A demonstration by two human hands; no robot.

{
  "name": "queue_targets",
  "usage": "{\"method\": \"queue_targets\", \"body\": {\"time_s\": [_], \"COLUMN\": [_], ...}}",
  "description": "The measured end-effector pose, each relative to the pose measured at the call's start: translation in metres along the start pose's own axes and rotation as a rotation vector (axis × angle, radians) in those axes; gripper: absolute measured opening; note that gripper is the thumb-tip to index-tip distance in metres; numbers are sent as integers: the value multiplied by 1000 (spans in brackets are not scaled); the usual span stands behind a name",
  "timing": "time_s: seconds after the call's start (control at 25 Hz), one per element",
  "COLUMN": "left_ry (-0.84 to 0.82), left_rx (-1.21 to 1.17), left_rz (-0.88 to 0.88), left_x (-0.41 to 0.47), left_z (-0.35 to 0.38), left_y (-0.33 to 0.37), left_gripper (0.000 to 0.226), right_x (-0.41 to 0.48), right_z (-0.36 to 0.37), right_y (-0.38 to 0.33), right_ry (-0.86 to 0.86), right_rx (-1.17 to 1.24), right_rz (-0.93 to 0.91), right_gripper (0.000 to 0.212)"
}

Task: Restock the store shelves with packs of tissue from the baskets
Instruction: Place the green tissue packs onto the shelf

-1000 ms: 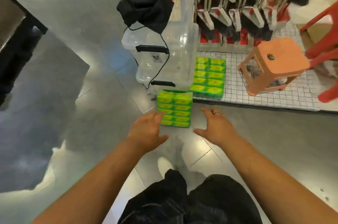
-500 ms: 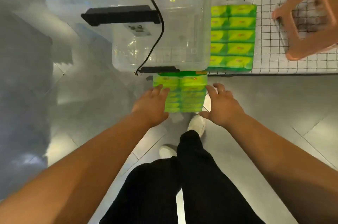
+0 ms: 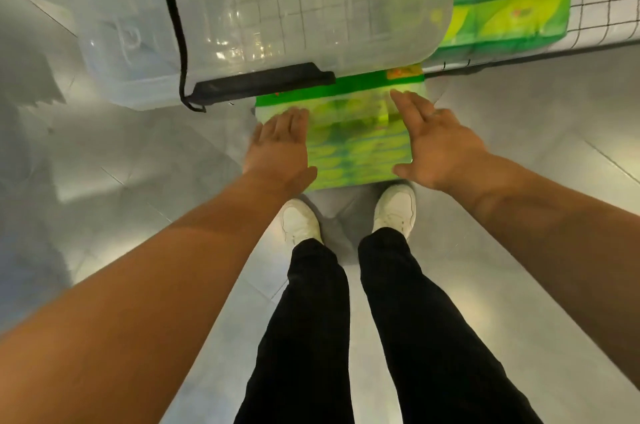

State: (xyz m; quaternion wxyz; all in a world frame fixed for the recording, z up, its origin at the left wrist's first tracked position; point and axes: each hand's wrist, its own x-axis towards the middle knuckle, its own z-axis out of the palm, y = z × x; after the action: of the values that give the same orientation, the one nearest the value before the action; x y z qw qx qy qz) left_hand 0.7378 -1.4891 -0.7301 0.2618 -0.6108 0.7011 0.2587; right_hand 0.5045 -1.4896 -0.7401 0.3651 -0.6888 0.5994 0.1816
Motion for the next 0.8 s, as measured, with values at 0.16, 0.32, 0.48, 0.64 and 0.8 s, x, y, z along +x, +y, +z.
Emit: {"method": "queue_targets", "body": {"time_s": [0.16, 0.32, 0.48, 0.64, 0.8], "left_ry": [56, 79, 116, -54, -70], "left_rx": [-5, 153, 214, 256, 265], "left_rz": [2, -2, 142, 244, 266], "left_x": [-14, -31, -12, 26, 34], "left_z": [20, 31, 29, 28, 23], "left_y": [9, 20, 25, 45, 54], "left_gripper": [93, 91, 106, 124, 111], "right_x": [-10, -40, -59, -68, -77], "right_z": [22, 44, 63, 79, 82], "right_y": [-1, -5, 0, 4, 2], "right_ry": [-10, 123, 141, 114, 180], "right_rx": [55, 57, 58, 111, 254], "right_rz": [77, 47, 50, 47, 54], "right_gripper": [107, 94, 87, 86, 82]}}
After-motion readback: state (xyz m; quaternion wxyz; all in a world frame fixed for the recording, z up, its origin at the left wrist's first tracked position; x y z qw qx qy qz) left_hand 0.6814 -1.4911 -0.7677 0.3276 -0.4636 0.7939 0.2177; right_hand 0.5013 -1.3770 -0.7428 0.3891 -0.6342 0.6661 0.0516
